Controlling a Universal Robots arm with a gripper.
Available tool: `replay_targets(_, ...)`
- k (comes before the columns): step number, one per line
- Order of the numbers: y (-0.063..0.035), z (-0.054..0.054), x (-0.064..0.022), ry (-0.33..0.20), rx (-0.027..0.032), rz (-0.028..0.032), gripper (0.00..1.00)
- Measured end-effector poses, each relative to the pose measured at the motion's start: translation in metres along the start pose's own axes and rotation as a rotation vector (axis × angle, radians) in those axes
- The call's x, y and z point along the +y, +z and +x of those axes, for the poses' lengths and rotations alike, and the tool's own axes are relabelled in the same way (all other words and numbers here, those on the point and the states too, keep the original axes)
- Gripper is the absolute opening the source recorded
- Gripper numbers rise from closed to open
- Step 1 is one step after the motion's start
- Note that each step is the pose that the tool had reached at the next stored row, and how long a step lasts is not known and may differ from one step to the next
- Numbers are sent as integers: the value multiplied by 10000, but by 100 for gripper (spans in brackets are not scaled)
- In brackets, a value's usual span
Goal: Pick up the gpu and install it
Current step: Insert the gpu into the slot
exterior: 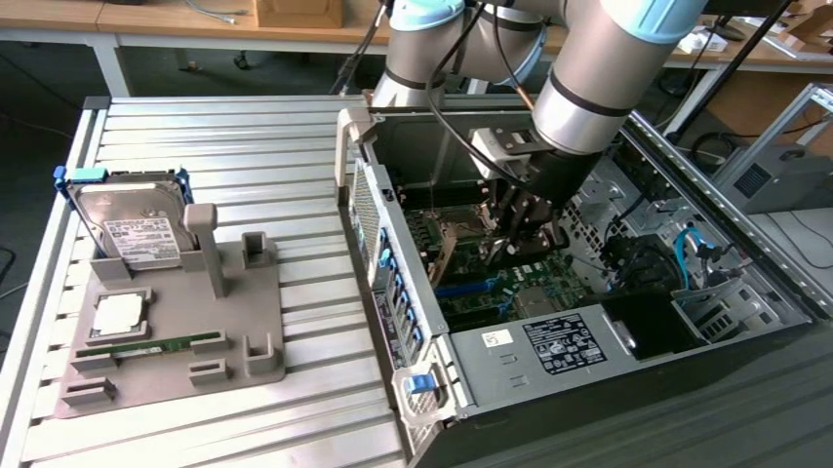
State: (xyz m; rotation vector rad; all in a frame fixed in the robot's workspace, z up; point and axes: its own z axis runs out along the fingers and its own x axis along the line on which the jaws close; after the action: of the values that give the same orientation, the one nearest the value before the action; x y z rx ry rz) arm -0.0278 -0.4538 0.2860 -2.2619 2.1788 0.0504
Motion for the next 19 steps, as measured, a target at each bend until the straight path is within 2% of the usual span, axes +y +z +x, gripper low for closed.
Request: replay_targets(19,46,1,0,2,0,0,27)
